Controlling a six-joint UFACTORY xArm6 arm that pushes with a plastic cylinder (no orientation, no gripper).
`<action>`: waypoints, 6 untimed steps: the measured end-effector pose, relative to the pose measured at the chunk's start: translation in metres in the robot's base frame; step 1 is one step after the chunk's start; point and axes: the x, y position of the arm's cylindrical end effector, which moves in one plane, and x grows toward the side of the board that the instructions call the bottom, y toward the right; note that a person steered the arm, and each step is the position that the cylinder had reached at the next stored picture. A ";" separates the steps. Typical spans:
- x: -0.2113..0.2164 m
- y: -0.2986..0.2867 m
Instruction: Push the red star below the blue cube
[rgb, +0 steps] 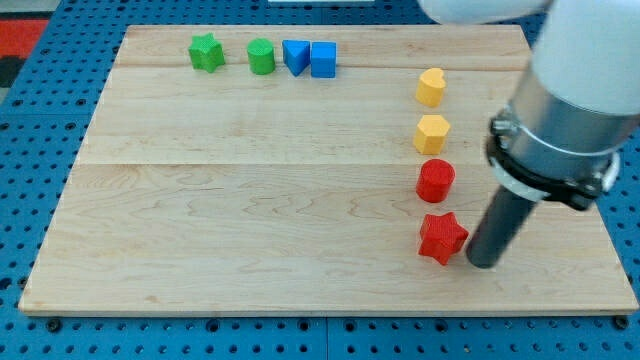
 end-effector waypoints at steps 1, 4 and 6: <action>-0.003 -0.064; 0.009 0.033; -0.029 -0.047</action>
